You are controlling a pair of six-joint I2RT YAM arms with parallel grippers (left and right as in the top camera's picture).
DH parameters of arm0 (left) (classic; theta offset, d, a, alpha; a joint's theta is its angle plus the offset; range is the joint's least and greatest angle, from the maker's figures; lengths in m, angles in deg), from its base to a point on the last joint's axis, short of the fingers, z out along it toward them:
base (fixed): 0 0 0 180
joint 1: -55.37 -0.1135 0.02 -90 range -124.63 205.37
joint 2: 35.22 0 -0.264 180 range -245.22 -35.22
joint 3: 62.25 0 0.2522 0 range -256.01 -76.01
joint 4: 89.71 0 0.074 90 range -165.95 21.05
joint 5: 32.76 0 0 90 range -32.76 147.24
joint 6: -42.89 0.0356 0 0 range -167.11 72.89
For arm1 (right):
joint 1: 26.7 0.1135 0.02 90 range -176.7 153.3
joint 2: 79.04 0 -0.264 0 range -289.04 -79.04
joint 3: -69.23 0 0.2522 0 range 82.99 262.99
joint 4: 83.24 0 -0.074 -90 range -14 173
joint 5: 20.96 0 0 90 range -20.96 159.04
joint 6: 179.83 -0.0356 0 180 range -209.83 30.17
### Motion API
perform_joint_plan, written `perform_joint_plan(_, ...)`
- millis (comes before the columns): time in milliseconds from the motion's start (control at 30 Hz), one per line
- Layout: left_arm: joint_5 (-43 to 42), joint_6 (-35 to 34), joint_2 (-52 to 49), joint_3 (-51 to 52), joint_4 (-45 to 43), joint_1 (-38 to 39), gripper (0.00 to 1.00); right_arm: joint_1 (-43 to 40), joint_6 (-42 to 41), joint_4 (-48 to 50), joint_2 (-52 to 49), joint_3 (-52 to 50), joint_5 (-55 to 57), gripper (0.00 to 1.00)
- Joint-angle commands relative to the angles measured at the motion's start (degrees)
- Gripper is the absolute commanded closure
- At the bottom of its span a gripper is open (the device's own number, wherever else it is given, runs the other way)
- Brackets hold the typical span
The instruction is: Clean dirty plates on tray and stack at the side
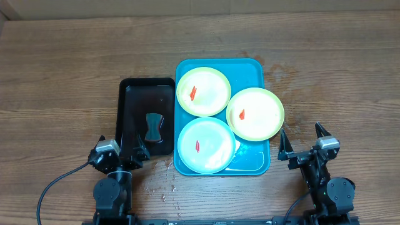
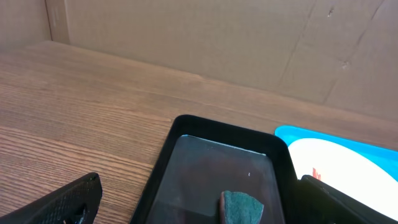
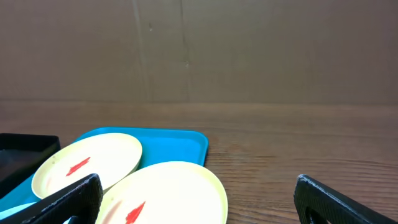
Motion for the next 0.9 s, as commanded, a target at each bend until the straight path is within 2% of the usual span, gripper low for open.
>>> perform_joint_plan(0,0.35,1.53,-0.17,0.2,-0.09,-0.26,0.0,-0.22,-0.28,0.48,0.28,-0.59,-0.07,0.0)
perform_joint_plan(600,0.35,1.53,-0.15,0.2,-0.04,-0.24,0.0,-0.22,-0.26,0.46,0.31,-0.59,-0.04,0.0)
perform_joint_plan(867,0.35,1.53,3.43,0.2,-0.04,0.55,0.0,-0.22,-0.26,0.48,0.31,-0.59,-0.07,0.0)
